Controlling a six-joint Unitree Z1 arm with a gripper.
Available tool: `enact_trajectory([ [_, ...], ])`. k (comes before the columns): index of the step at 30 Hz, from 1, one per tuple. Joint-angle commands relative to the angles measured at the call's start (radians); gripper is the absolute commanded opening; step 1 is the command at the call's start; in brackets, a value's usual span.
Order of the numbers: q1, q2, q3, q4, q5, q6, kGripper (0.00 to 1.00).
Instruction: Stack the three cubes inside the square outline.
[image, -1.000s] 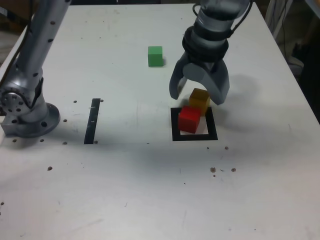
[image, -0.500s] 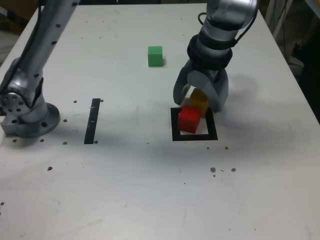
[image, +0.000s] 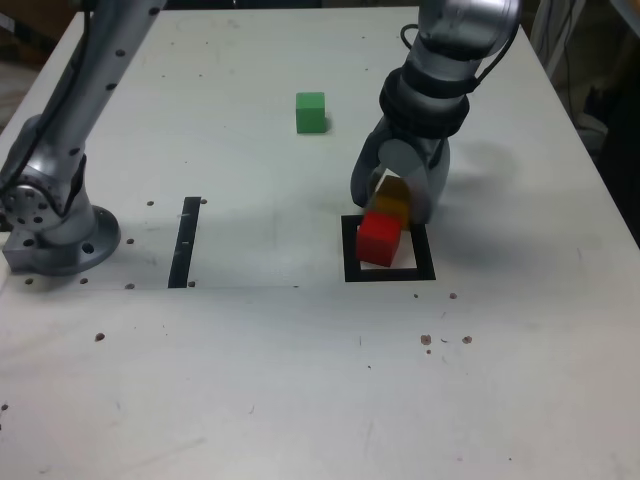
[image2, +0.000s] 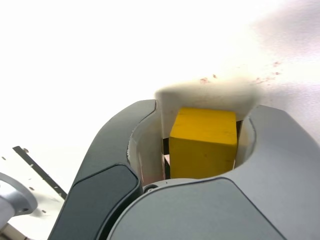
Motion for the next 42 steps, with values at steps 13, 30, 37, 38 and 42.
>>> enact_trajectory([
  [13, 0.004, 0.008, -0.054, 0.062, 0.037, 0.01, 0.26],
  [30, -0.086, -0.214, -0.116, 0.252, 0.052, -0.121, 0.26],
  [37, -0.146, -0.194, -0.112, 0.254, 0.024, -0.243, 0.26],
  [38, -0.154, -0.187, -0.113, 0.253, 0.019, -0.26, 0.26],
  [42, -0.185, -0.168, -0.115, 0.249, -0.008, -0.325, 0.26],
])
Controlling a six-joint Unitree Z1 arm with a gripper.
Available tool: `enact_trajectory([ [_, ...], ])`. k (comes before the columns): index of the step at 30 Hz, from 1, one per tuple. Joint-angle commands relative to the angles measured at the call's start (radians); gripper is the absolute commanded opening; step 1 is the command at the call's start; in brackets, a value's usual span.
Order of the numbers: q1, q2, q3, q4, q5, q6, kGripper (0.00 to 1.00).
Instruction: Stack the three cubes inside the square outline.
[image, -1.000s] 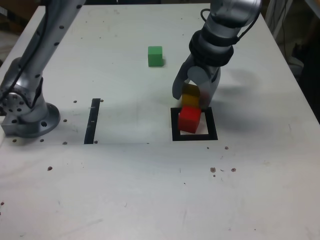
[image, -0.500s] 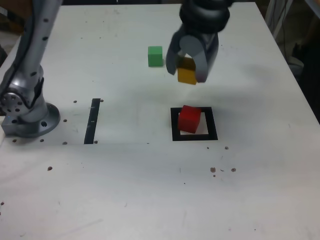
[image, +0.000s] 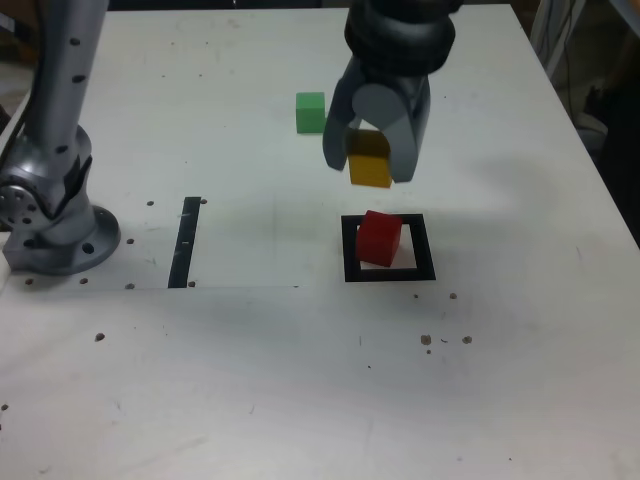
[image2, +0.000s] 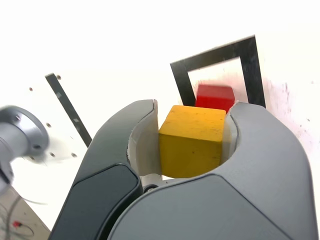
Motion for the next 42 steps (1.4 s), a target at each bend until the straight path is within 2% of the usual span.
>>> enact_trajectory([
  [1, -0.01, 0.011, -0.003, 0.002, -0.013, -0.024, 0.26],
  [9, -0.017, 0.057, -0.001, -0.013, -0.037, -0.046, 0.26],
  [30, -0.006, 0.11, 0.029, -0.061, -0.034, -0.041, 0.27],
  [37, 0.004, 0.12, 0.039, -0.075, -0.04, -0.023, 0.39],
  [42, 0.01, 0.123, 0.043, -0.09, -0.046, -0.015, 0.56],
])
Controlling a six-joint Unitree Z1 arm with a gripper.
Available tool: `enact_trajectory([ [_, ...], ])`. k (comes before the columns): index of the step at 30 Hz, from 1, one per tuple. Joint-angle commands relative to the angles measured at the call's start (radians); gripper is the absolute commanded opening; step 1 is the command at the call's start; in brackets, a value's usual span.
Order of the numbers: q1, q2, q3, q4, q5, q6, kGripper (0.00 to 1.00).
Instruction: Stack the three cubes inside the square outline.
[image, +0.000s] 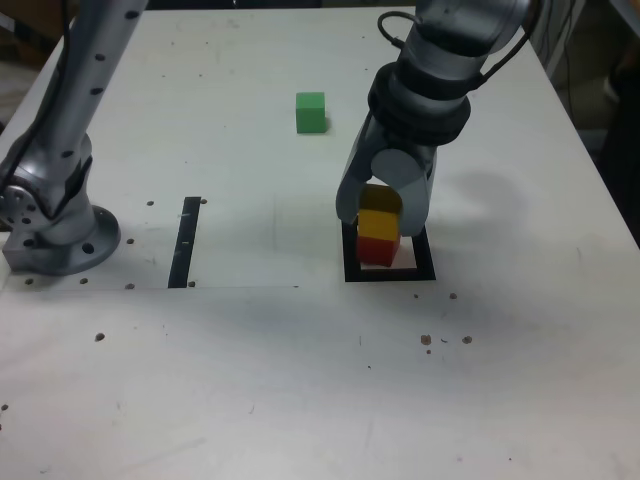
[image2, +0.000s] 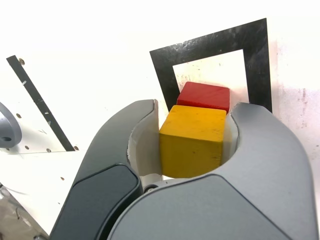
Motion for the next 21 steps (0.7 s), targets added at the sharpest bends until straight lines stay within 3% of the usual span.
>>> enact_trajectory([
  [1, 0.002, 0.005, 0.001, -0.008, -0.003, 0.003, 0.61],
  [5, 0.002, 0.004, 0.003, -0.013, -0.003, 0.005, 0.79],
  [10, 0.002, -0.004, 0.005, -0.008, 0.003, 0.005, 0.92],
  [16, 0.002, -0.047, 0.002, 0.021, 0.033, -0.001, 0.99],
  [21, 0.01, -0.157, 0.017, 0.075, 0.087, -0.004, 0.99],
])
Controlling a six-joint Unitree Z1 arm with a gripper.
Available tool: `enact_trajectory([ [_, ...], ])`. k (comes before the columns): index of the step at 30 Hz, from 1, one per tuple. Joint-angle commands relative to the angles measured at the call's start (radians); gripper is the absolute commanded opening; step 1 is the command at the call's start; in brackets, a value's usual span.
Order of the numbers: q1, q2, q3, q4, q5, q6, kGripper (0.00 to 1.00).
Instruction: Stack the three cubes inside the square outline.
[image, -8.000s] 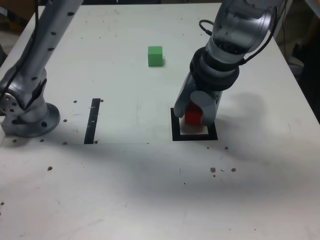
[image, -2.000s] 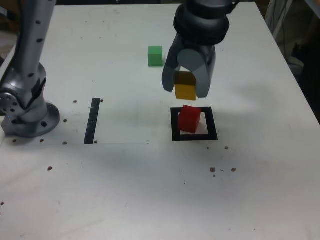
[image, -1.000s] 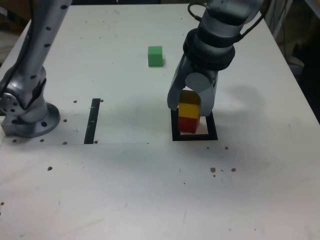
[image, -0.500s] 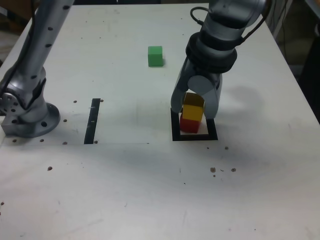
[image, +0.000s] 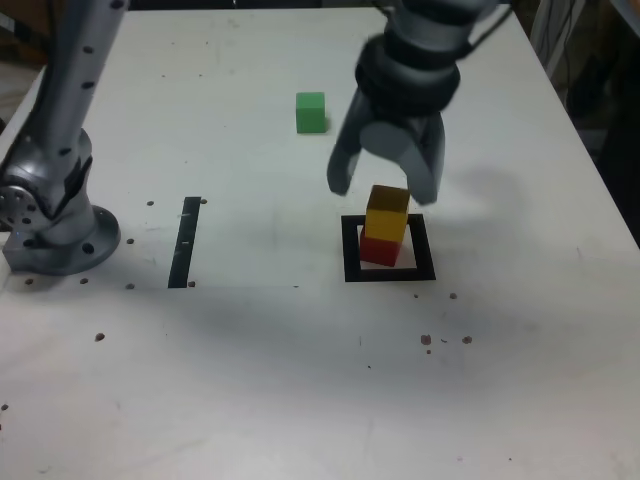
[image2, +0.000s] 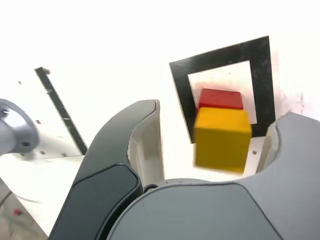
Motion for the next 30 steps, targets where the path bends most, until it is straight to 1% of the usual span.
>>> enact_trajectory([
  [1, 0.019, -0.085, 0.023, 0.026, 0.023, 0.001, 0.99],
  [3, 0.045, -0.138, 0.053, 0.034, 0.031, 0.006, 0.99],
  [6, 0.098, -0.202, 0.106, 0.035, 0.034, 0.015, 0.99],
  [9, 0.157, -0.242, 0.149, 0.03, 0.042, 0.029, 0.99],
  [12, 0.231, -0.261, 0.178, 0.018, 0.048, 0.056, 0.99],
  [16, 0.358, -0.265, 0.21, -0.026, 0.054, 0.122, 0.99],
  [19, 0.452, -0.26, 0.24, -0.088, 0.06, 0.187, 0.99],
  [20, 0.485, -0.255, 0.255, -0.12, 0.067, 0.213, 0.99],
  [23, 0.536, -0.24, 0.287, -0.185, 0.102, 0.255, 0.99],
  [26, 0.575, -0.211, 0.317, -0.232, 0.134, 0.286, 0.99],
  [28, 0.603, -0.185, 0.337, -0.259, 0.14, 0.31, 0.99],
  [30, 0.63, -0.16, 0.356, -0.29, 0.132, 0.339, 0.99],
])
